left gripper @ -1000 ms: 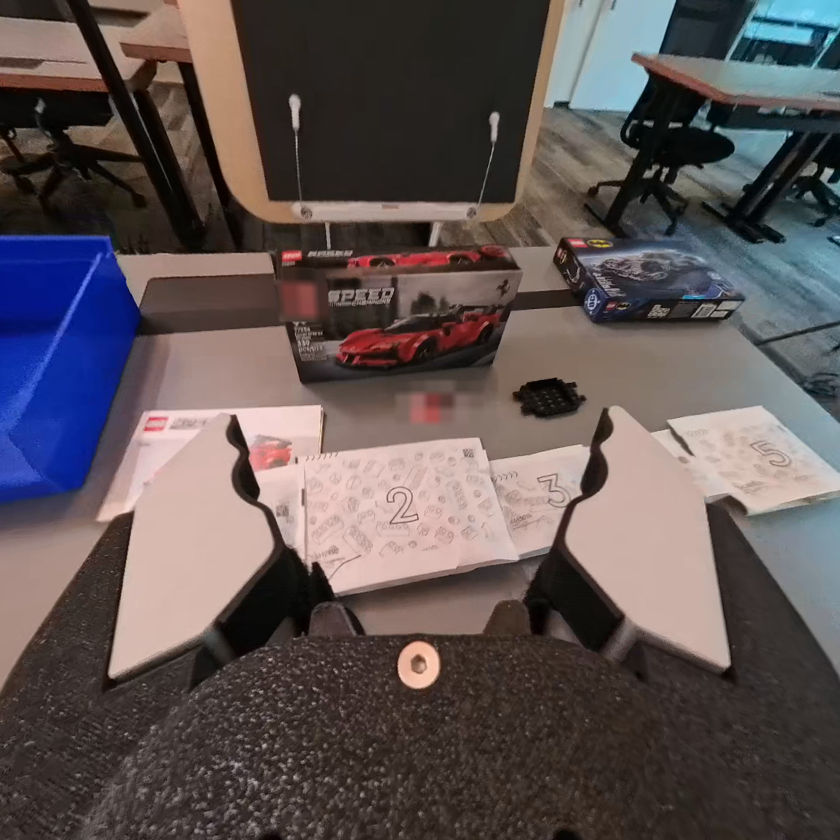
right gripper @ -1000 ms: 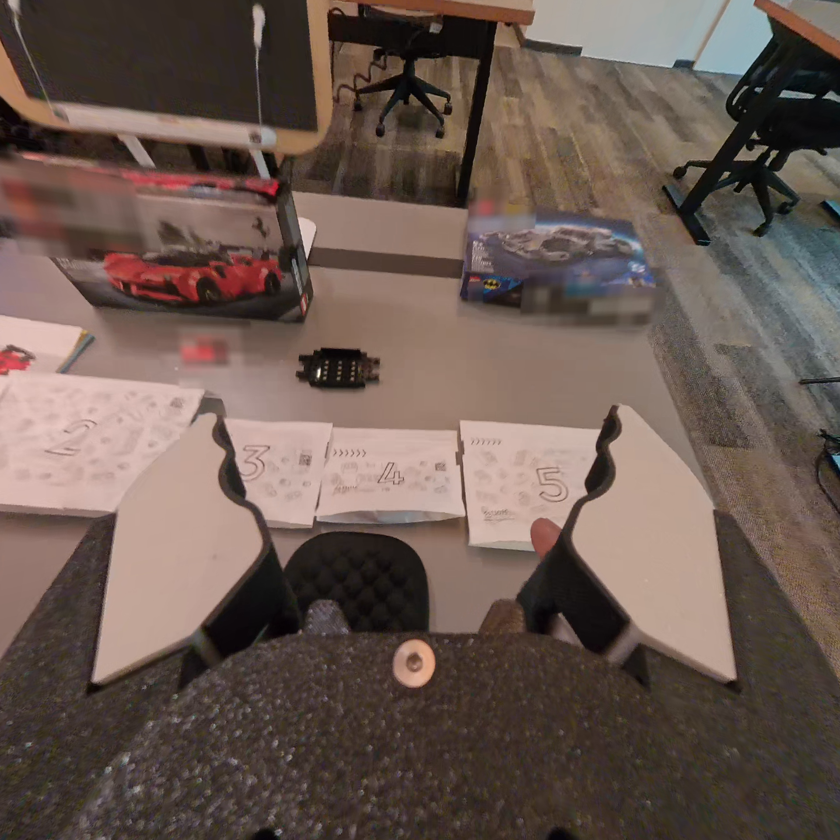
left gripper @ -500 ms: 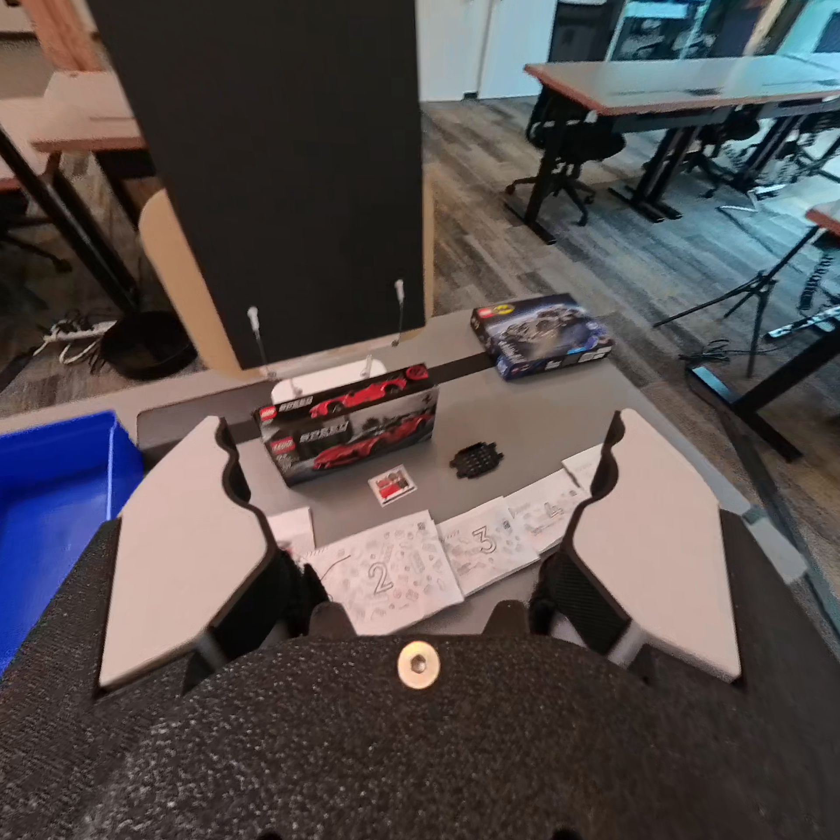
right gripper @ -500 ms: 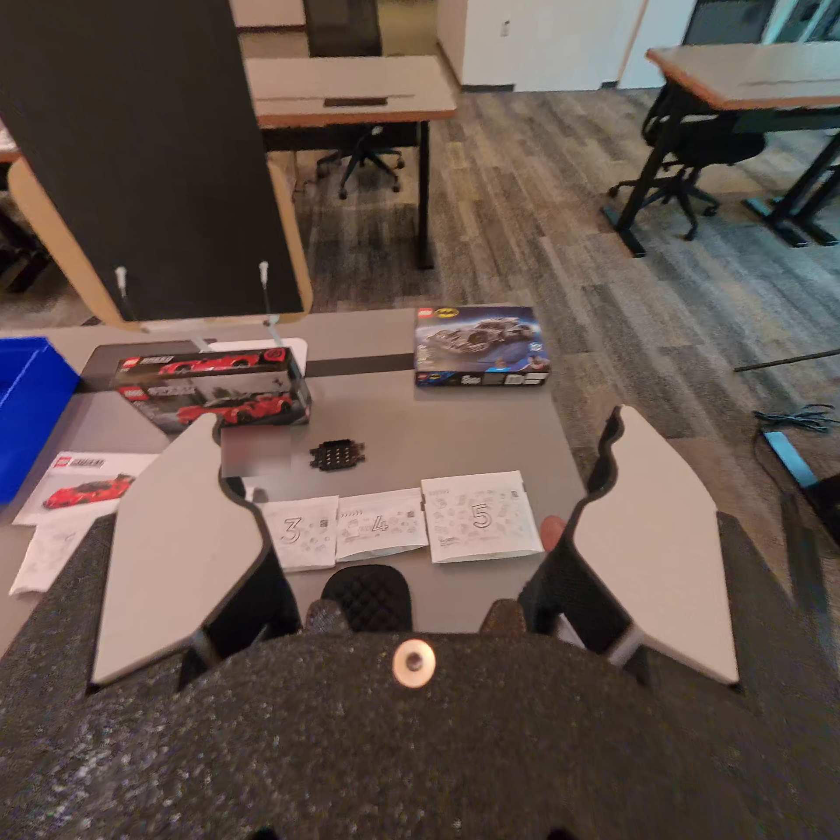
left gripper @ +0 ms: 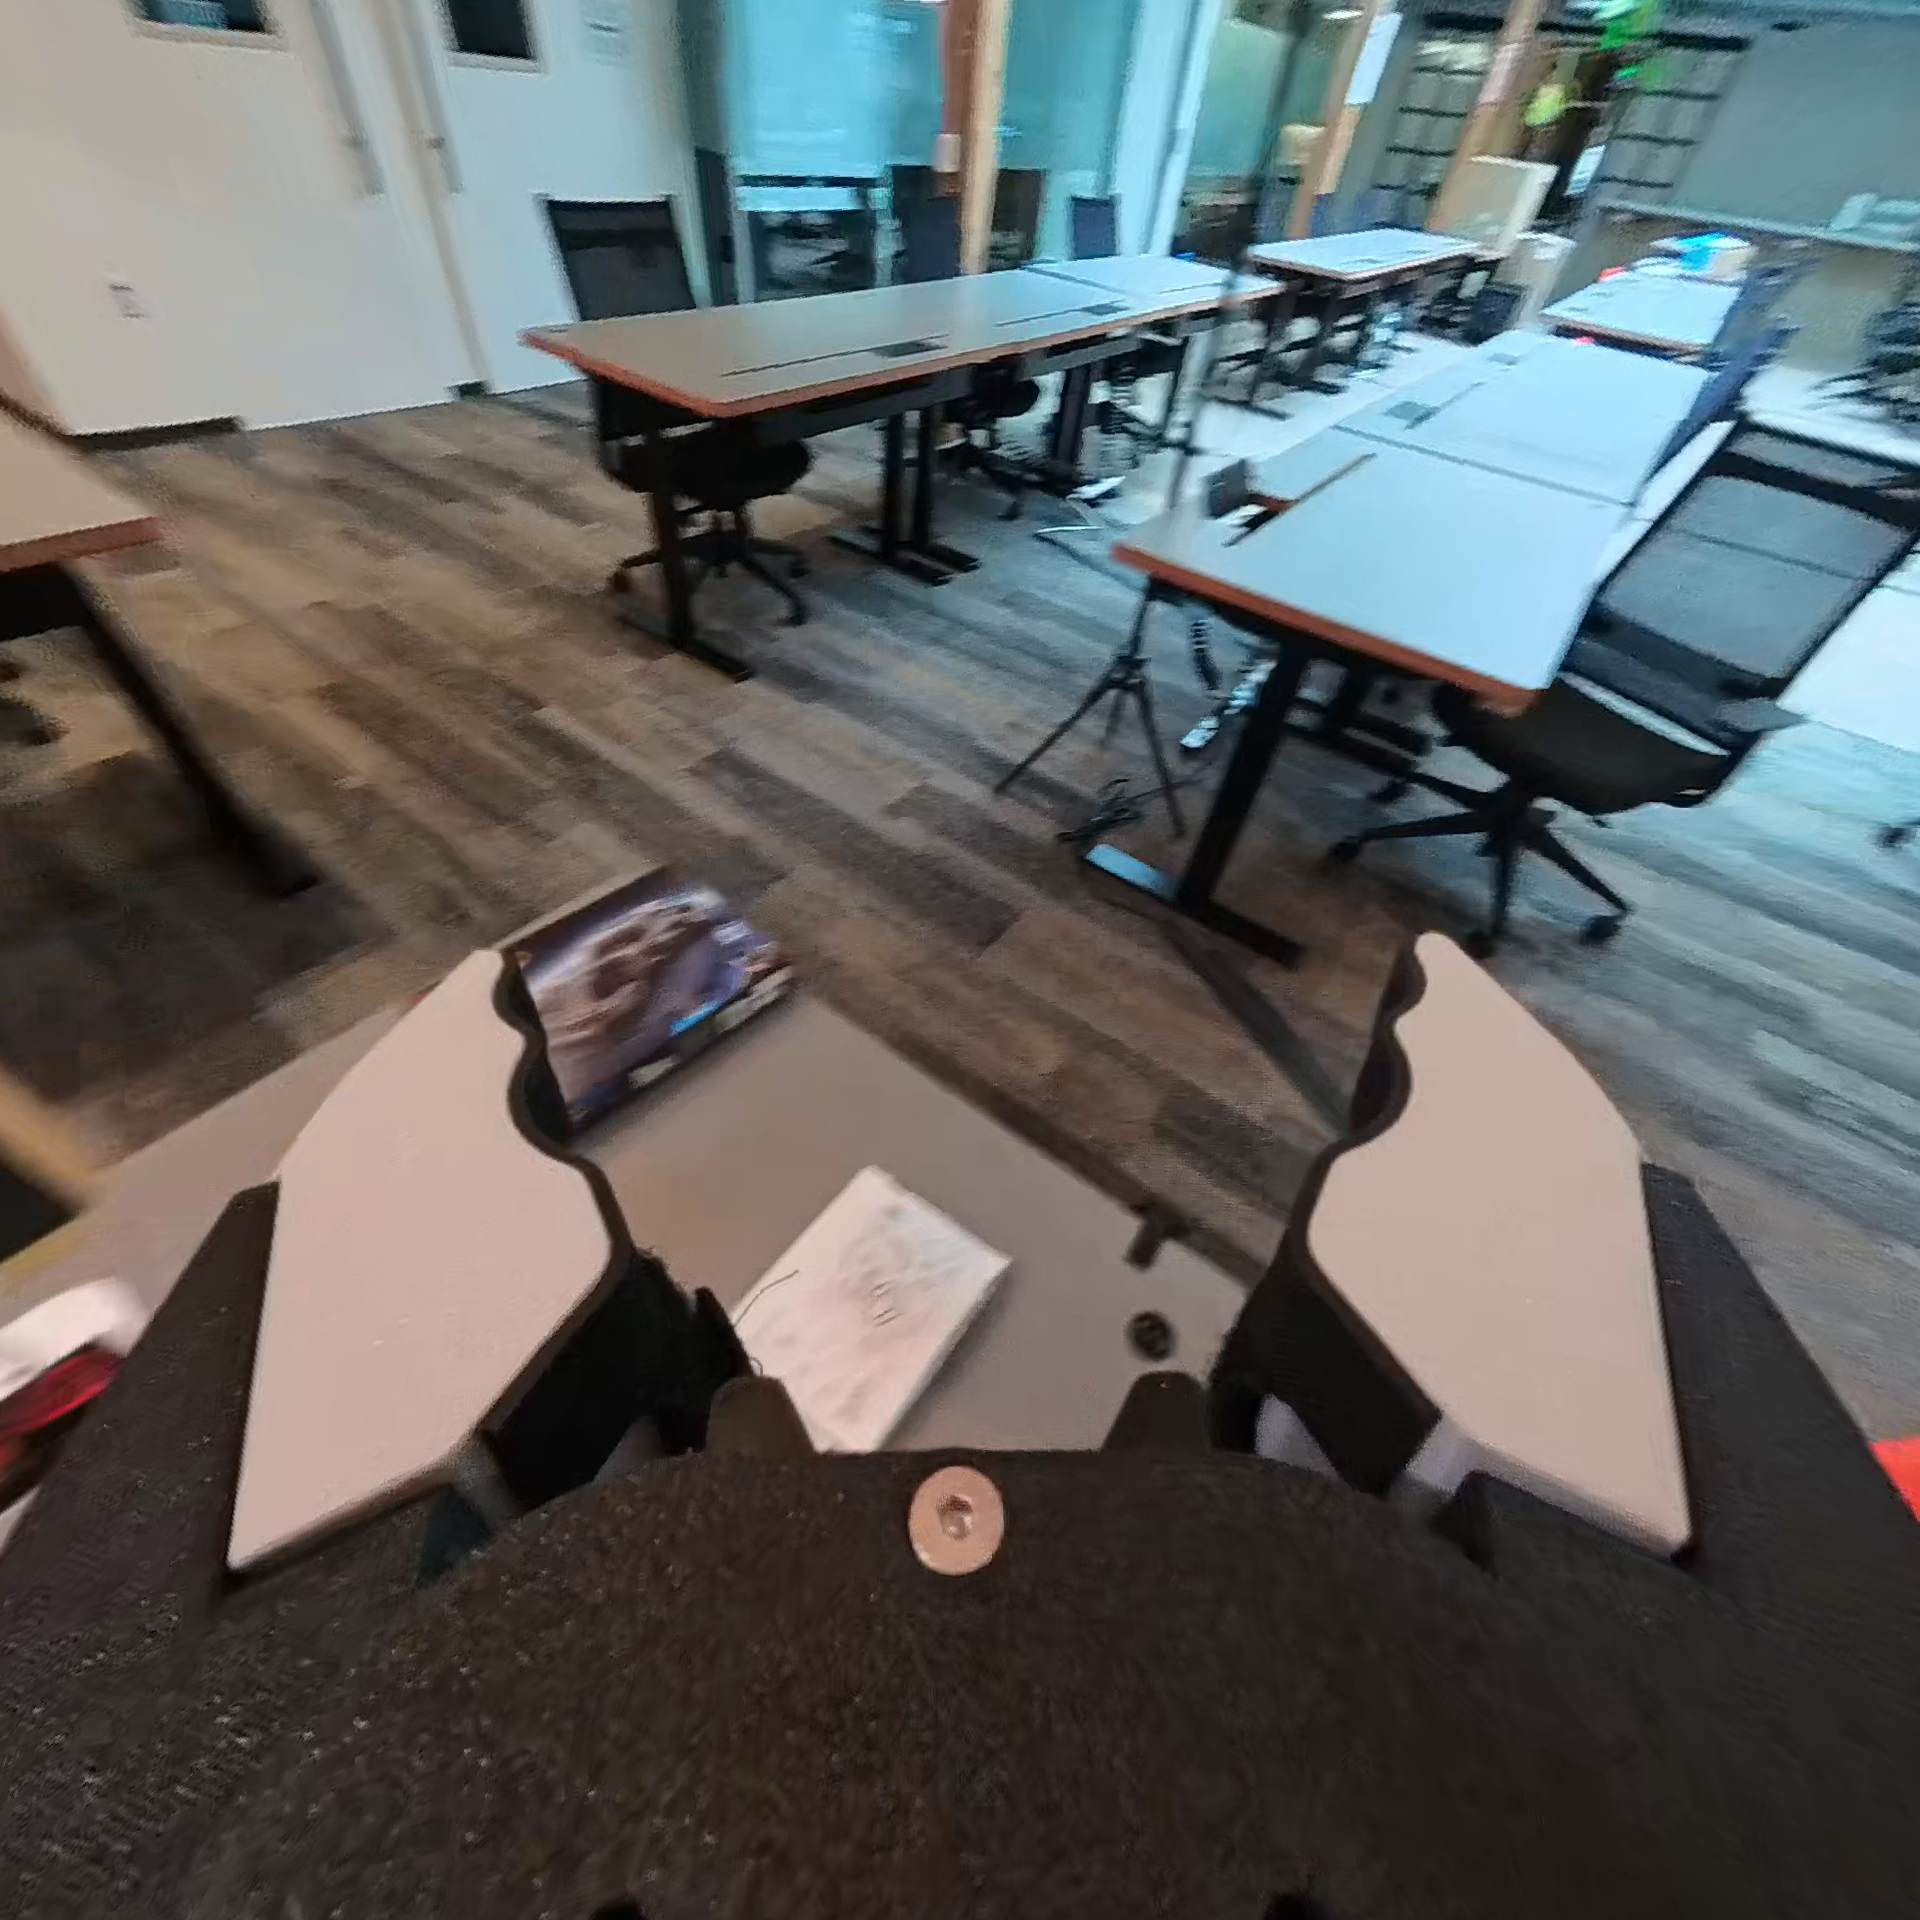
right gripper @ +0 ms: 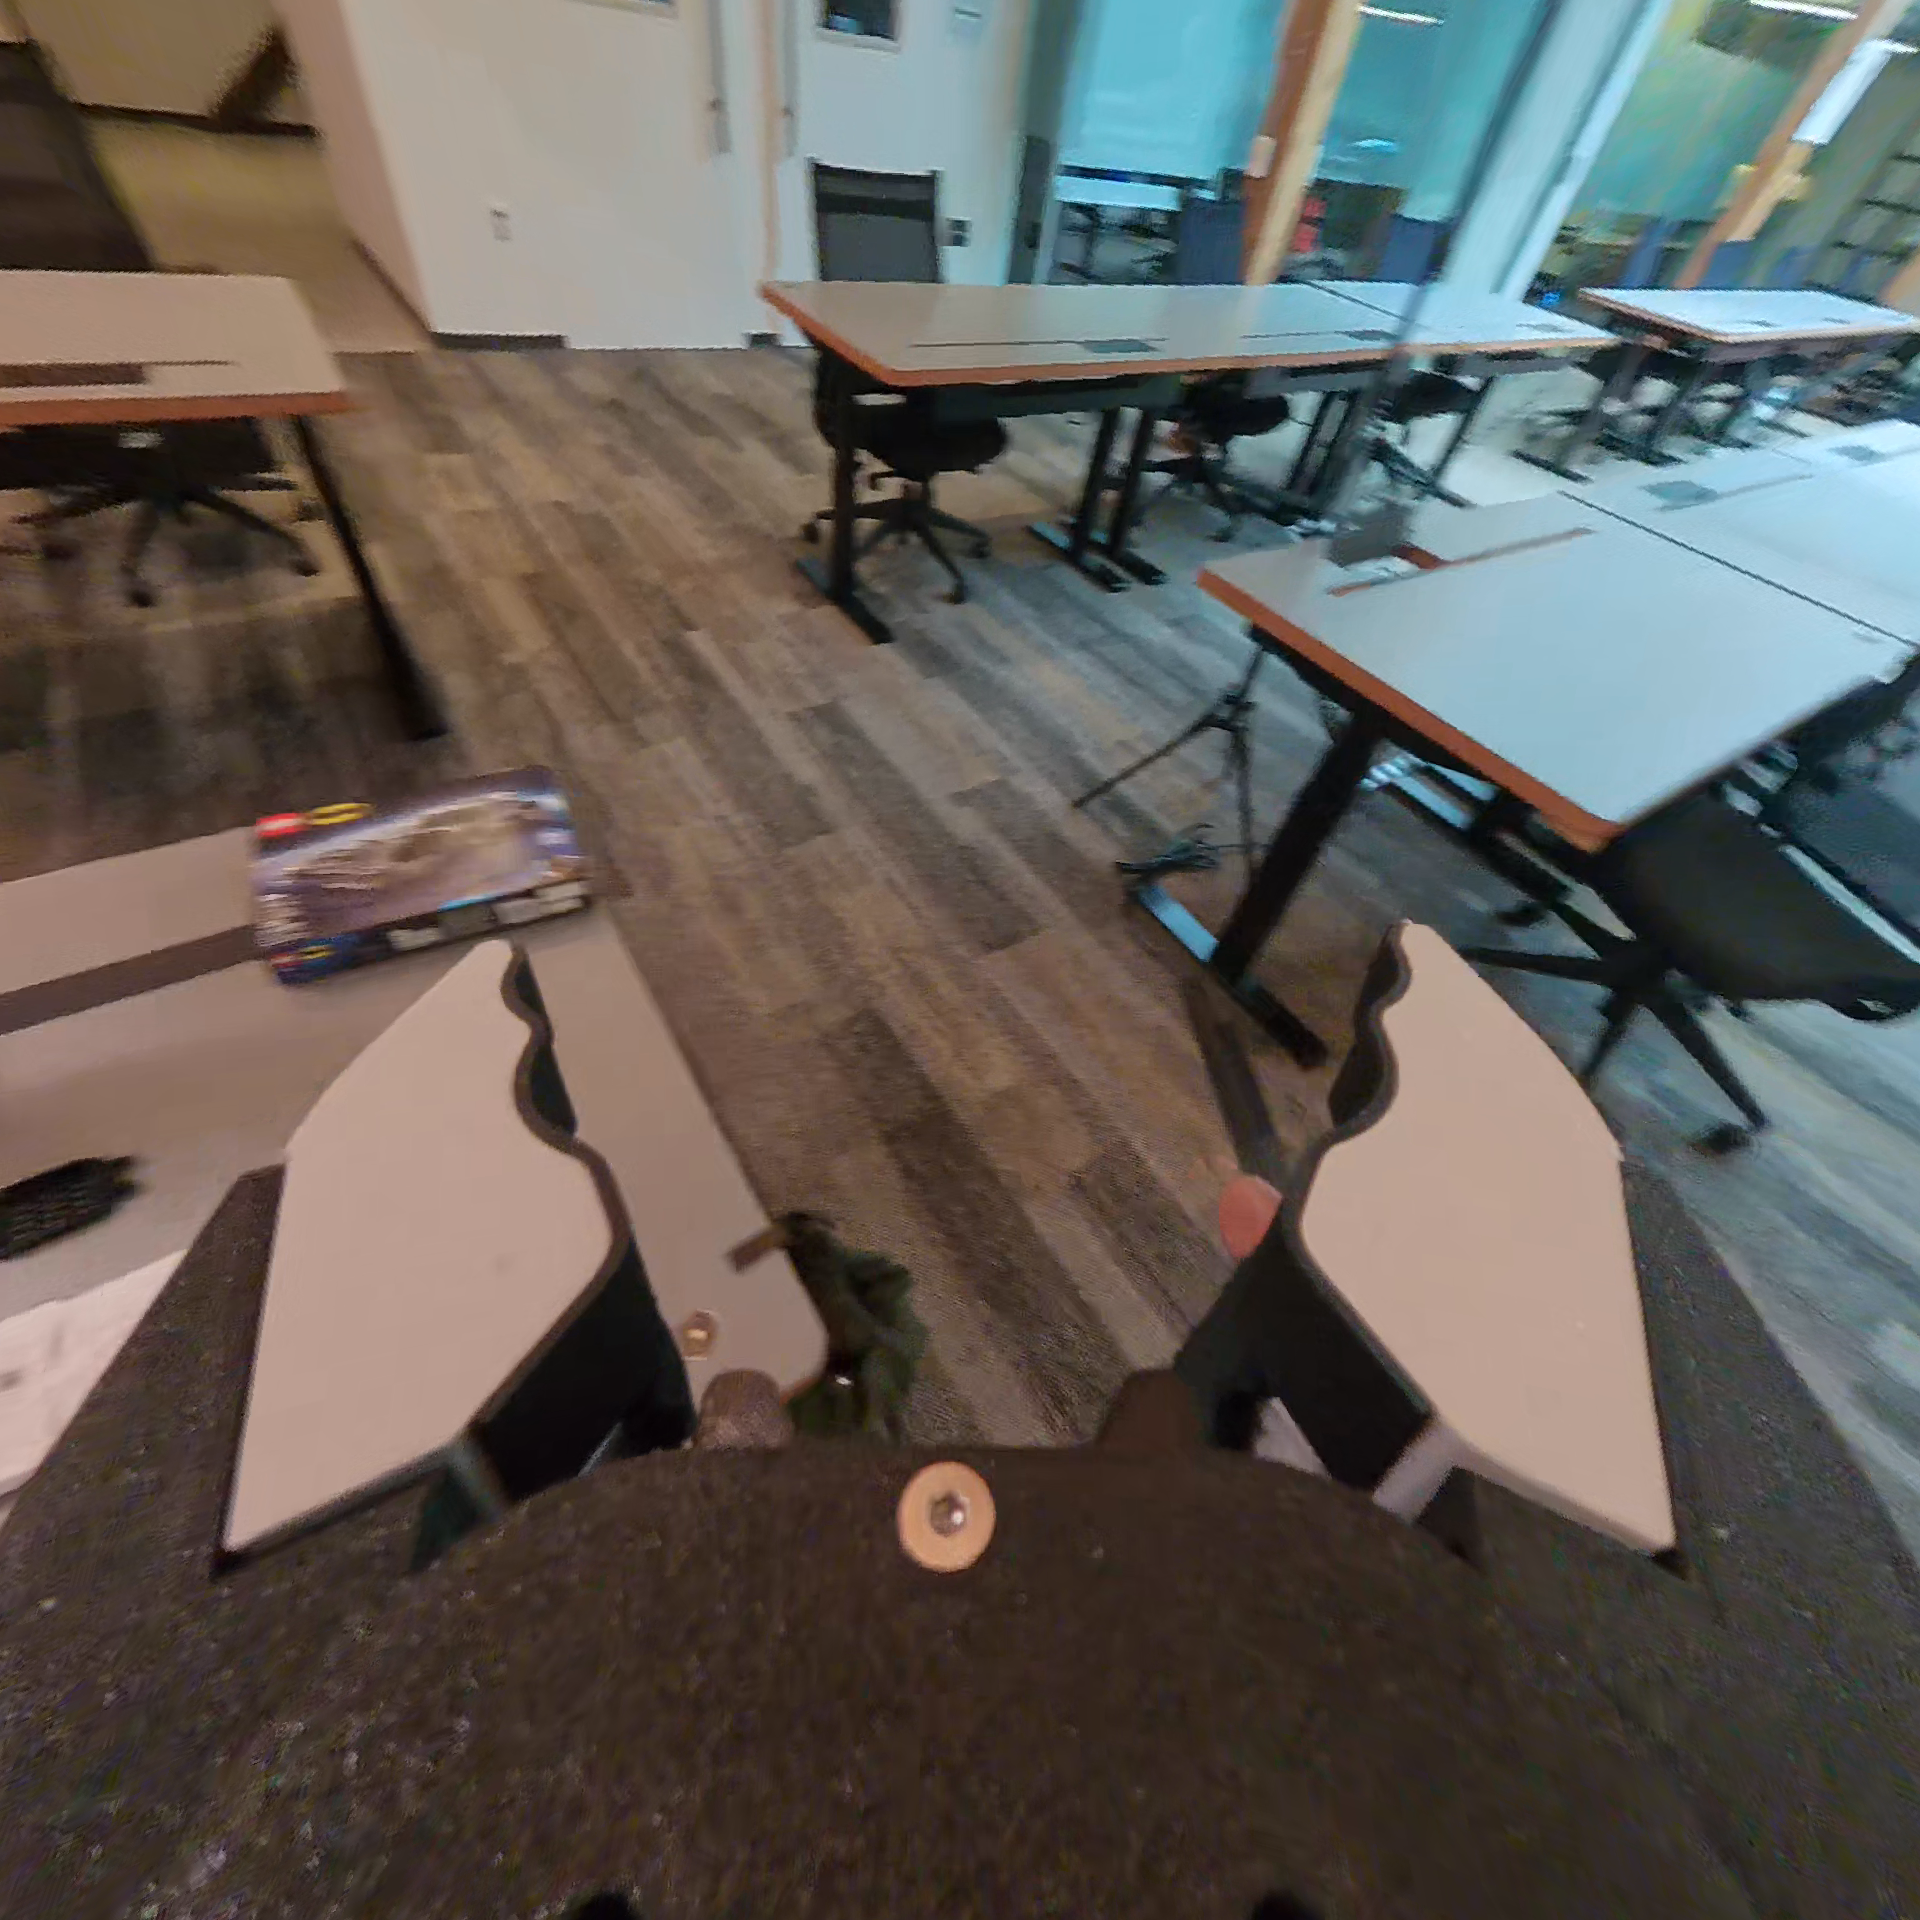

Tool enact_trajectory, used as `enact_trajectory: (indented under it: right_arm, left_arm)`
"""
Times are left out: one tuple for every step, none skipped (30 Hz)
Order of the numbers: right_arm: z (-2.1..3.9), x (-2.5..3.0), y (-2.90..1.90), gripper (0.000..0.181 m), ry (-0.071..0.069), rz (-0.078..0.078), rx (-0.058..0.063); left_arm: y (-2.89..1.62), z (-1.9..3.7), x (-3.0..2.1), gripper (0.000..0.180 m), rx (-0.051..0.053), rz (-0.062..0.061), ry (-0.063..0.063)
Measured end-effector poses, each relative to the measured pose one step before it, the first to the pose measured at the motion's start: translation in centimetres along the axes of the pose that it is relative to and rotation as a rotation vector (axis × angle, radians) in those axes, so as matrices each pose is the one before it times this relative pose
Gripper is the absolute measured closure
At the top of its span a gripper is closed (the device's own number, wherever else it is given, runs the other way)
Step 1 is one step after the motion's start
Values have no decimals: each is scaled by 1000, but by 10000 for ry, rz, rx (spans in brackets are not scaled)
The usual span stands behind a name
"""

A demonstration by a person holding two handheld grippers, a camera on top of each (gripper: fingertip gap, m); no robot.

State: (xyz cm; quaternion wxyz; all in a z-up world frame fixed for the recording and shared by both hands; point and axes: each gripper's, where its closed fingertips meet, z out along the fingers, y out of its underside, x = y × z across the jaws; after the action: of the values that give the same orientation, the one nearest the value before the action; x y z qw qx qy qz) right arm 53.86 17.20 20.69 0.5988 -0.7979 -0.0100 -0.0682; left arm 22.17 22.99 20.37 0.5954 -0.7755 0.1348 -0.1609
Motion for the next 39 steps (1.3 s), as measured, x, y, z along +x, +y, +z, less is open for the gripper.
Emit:
enact_trajectory:
  right_arm:
    - [-951, 2956, 412, 39, 321, 196, -55]
    - [-954, 2960, 284, 40, 288, 204, 5]
    - [-1025, 3088, 234, 41, 401, 136, -10]
    - [-1152, 3118, 162, 41, 534, 47, -77]
    - [-1121, 3208, 147, 41, 603, 25, -30]
    - [-1068, 3203, 185, 41, 645, 45, -17]
    - [-1010, 3229, 319, 41, 708, 97, -75]
    - [-897, 3197, 403, 41, 730, 187, -61]
    - [-779, 3055, 442, 42, 693, 297, -32]
    - [-666, 2852, 454, 42, 631, 383, -39]
    - [-594, 2684, 455, 43, 598, 408, -51]
    - [-522, 2593, 470, 43, 590, 355, -69]
    - [-539, 2407, 378, 43, 636, 266, -78]
    - [-477, 2418, 393, 44, 657, 200, -52]
    - [-506, 2218, 260, 44, 627, 171, -33]
    - [-411, 2150, 342, 44, 591, 170, -47]
    - [-391, 1990, 289, 44, 582, 148, -79]
    - [-296, 1940, 298, 44, 589, 116, -75]
    - [-226, 1883, 229, 44, 598, 112, -18]
    - [-145, 1815, 211, 44, 598, 129, 0]
    - [-44, 1698, 193, 44, 572, 161, 10]
    - [46, 1514, 211, 43, 504, 180, -14]
    - [91, 1406, 191, 42, 494, 172, -25]
    - [78, 1332, 169, 42, 513, 143, -31]
    - [-9, 1269, 106, 42, 535, 118, -26]
    - [-100, 1268, 3, 42, 587, 105, 28]
    - [-155, 1285, -36, 43, 638, 106, 46]
    - [-162, 1276, 24, 43, 644, 139, -39]
    - [-169, 1173, 47, 43, 579, 175, -83]
    - [-172, 1090, 45, 43, 534, 148, -58]
    - [-143, 1086, 92, 43, 543, 47, -50]
    - [-77, 1139, 188, 43, 559, -23, -77]
    - [5, 1109, 264, 43, 509, -2, -87]
    - [143, 953, 313, 43, 390, 52, -77]
    - [285, 917, 386, 43, 328, 33, -107]
    - [397, 1047, 481, 43, 361, -6, -187]
    - [430, 1050, 498, 42, 334, 28, -203]
    - [372, 1029, 264, 42, 260, 130, -80]
    - [317, 886, 92, 42, 188, 203, 61]
  left_arm:
    - [-429, 1723, 3272, 34, 53, -44, 497]
    - [-482, 2076, 3441, 34, 54, -24, 543]
    - [-536, 2068, 3353, 34, 68, -14, 559]
    - [-571, 2330, 3467, 34, 64, 26, 609]
    - [-556, 2161, 3374, 34, 3, 78, 660]
    - [-515, 2294, 3354, 34, -65, 139, 678]
    - [-550, 2051, 3131, 34, -90, 166, 685]
    - [-514, 2194, 2972, 34, -123, 220, 658]
    - [-526, 1940, 2618, 35, -112, 290, 591]
    - [-524, 2102, 2401, 35, -112, 316, 540]
    - [-507, 2082, 2174, 35, -120, 275, 541]
    - [-535, 1757, 1891, 35, -94, 198, 559]
    - [-570, 2017, 1817, 36, -29, 167, 553]
    - [-522, 1823, 1533, 37, 1, 153, 496]
    - [-446, 2025, 1468, 37, -20, 169, 475]
    - [-346, 2033, 1411, 38, -45, 157, 478]
    - [-279, 1856, 1370, 38, -69, 127, 515]
    - [-256, 2107, 1480, 38, -63, 116, 567]
    - [-333, 1970, 1443, 38, -15, 135, 585]
    - [-229, 2159, 1434, 39, -29, 191, 579]
    - [-224, 2113, 1357, 39, -76, 237, 564]
    - [-171, 2300, 1259, 38, -98, 257, 543]
    - [-335, 2238, 1109, 38, -43, 216, 512]
    - [-430, 2383, 1081, 38, 41, 168, 552]
    - [-520, 2295, 1134, 38, 44, 117, 646]
    - [-512, 2356, 1071, 38, 34, 102, 664]
    - [-562, 2362, 995, 38, 51, 143, 657]
    - [-538, 2432, 843, 38, 11, 152, 617]
    - [-611, 2215, 896, 38, -44, 134, 629]
    - [-619, 2174, 903, 38, -3, 127, 660]
    - [-621, 2137, 876, 39, 69, 152, 627]
    - [-452, 2240, 720, 39, 59, 177, 549]
    - [-391, 2106, 784, 40, -4, 176, 493]
    - [-262, 2215, 602, 39, -23, 107, 413]
    - [-261, 2084, 629, 40, -9, 7, 367]
    - [-378, 1892, 919, 40, 33, -58, 378]
    - [-326, 2074, 849, 41, 10, -50, 386]
    - [-336, 2116, 997, 40, -14, 17, 417]
    - [-415, 1885, 1210, 40, -45, 137, 411]
